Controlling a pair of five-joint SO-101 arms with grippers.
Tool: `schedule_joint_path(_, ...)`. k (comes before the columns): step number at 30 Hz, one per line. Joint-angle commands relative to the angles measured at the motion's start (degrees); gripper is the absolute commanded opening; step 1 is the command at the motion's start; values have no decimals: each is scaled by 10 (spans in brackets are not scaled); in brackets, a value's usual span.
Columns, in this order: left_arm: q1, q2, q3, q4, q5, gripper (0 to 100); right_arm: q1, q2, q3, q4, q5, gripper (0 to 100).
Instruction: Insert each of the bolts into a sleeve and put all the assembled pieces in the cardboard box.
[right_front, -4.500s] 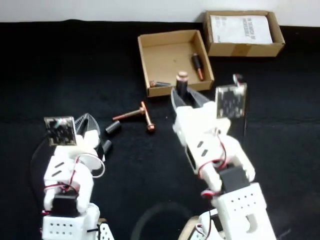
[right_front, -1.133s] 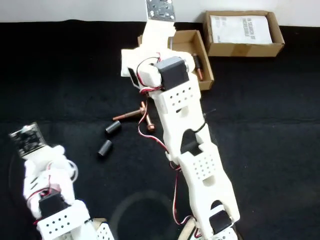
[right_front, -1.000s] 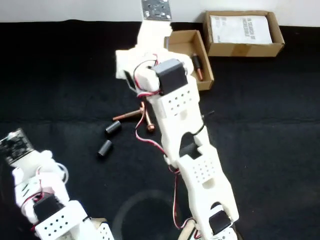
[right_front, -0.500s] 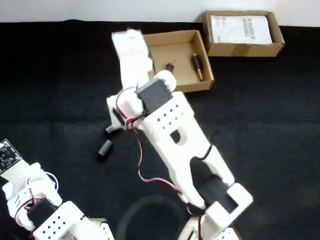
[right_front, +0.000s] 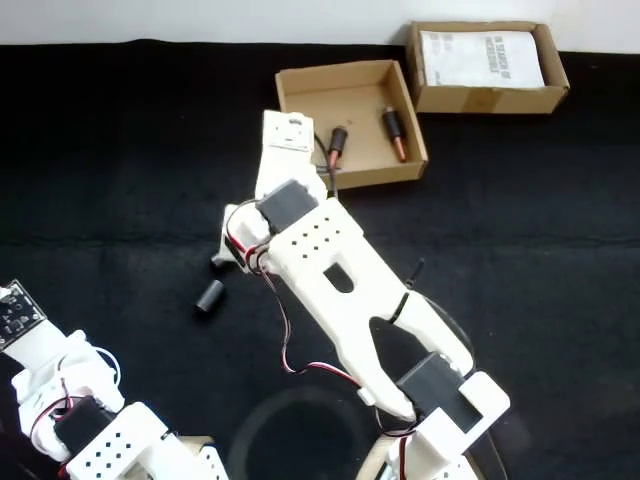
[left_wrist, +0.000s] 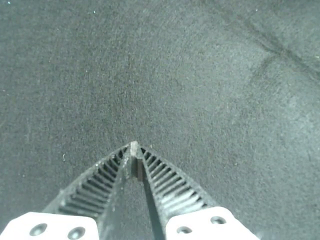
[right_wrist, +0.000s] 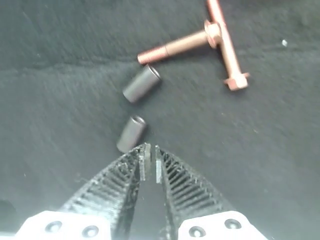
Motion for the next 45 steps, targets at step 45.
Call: schedule_joint_path(45,11,-65,10,52,-2,10,-23,382,-258,-153,-16,191)
